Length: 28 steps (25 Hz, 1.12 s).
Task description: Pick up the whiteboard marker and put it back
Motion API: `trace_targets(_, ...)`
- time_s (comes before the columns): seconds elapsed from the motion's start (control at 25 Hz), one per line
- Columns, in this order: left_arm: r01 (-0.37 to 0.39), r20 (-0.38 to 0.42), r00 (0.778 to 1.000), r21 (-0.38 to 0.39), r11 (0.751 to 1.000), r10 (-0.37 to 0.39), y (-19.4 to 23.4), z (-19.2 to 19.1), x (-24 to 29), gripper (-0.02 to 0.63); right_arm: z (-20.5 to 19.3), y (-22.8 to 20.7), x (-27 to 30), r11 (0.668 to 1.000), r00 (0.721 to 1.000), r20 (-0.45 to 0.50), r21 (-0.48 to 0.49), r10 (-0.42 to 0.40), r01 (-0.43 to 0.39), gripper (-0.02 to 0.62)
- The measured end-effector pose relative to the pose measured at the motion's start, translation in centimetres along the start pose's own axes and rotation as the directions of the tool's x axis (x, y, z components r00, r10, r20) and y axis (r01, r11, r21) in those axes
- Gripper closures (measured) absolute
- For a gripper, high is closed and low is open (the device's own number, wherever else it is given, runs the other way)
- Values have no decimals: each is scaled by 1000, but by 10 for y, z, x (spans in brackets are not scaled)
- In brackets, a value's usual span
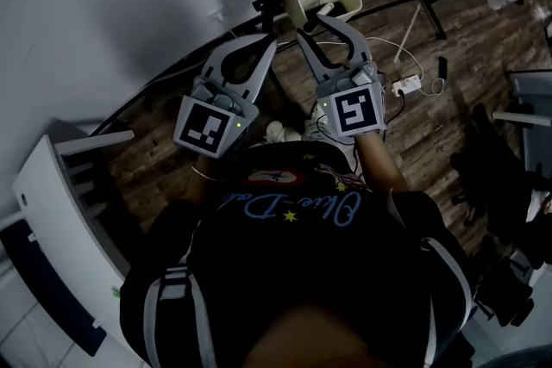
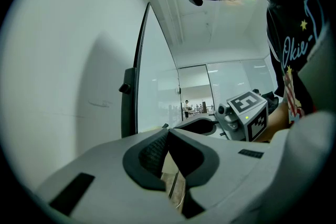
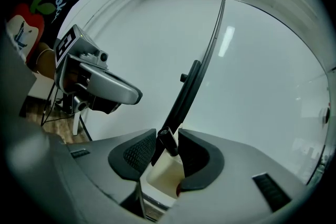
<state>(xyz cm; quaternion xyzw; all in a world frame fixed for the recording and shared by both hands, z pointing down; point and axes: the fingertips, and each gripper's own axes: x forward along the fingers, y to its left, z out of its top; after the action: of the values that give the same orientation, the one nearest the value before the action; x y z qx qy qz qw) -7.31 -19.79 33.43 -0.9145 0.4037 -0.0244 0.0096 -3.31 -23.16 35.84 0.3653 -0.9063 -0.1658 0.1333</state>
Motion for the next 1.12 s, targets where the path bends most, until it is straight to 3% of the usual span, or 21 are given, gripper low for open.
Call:
trace_targets(0.56,-22,-1,1000,-5,1000,22,8,1,2,591,0,-1,7,999,1000,4,-42,12,-11,479)
trace_targets(1.12,-21,6,1000,-3,1000,21,14,2,8,592,8,-23,6,996,999,18,-78,-45,47,518)
